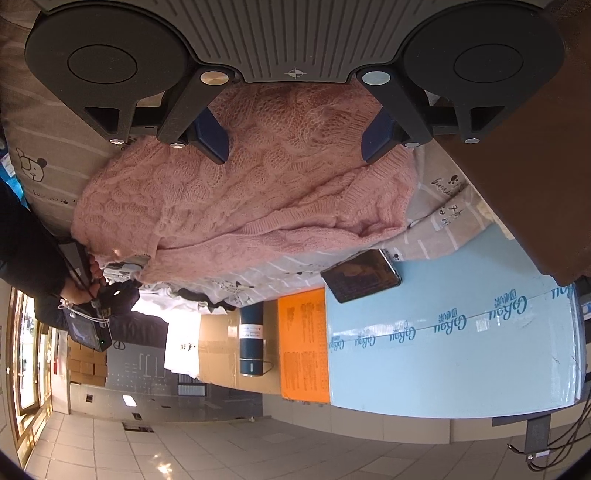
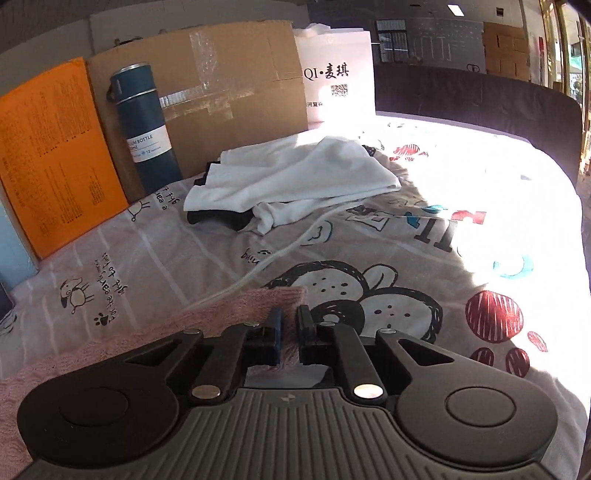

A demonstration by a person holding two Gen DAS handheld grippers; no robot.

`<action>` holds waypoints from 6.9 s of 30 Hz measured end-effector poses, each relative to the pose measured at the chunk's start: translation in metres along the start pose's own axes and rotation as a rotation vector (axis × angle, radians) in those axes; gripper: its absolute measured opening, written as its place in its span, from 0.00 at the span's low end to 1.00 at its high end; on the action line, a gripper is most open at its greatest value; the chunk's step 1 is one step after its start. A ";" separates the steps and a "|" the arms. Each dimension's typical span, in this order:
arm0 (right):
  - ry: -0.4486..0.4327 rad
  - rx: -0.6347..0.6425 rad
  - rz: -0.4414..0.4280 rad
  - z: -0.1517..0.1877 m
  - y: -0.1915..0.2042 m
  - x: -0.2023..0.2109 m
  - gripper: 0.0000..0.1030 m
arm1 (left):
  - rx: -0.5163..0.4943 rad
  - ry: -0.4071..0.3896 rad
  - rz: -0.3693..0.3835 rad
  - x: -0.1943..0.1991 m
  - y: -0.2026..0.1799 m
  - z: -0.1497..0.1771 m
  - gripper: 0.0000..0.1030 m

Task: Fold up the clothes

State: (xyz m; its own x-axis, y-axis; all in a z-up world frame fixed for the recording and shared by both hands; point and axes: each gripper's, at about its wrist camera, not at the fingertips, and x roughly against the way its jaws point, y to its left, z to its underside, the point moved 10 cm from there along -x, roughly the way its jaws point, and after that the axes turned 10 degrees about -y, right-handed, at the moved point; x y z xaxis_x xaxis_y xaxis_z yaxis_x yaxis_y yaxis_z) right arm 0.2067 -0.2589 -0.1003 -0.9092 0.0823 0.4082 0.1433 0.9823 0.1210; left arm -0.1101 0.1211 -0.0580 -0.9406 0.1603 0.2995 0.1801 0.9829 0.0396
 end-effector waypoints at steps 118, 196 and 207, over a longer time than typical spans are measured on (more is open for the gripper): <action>-0.135 0.892 -0.709 0.121 0.070 0.228 1.00 | -0.538 0.055 0.017 0.002 -0.058 0.018 0.94; -0.011 -0.219 -0.294 -0.002 -0.043 0.030 0.78 | 0.263 -0.026 -0.139 -0.062 0.080 -0.032 0.77; -0.071 -0.128 -0.164 -0.007 -0.015 0.012 0.12 | 0.134 0.036 -0.193 -0.050 0.070 -0.012 0.28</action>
State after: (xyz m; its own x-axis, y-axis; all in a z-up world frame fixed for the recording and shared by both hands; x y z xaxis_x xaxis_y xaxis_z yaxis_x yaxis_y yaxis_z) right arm 0.1966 -0.2735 -0.0915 -0.9489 -0.0605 0.3098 0.0358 0.9546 0.2958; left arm -0.0472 0.1804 -0.0588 -0.9426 -0.0325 0.3323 -0.0440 0.9987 -0.0271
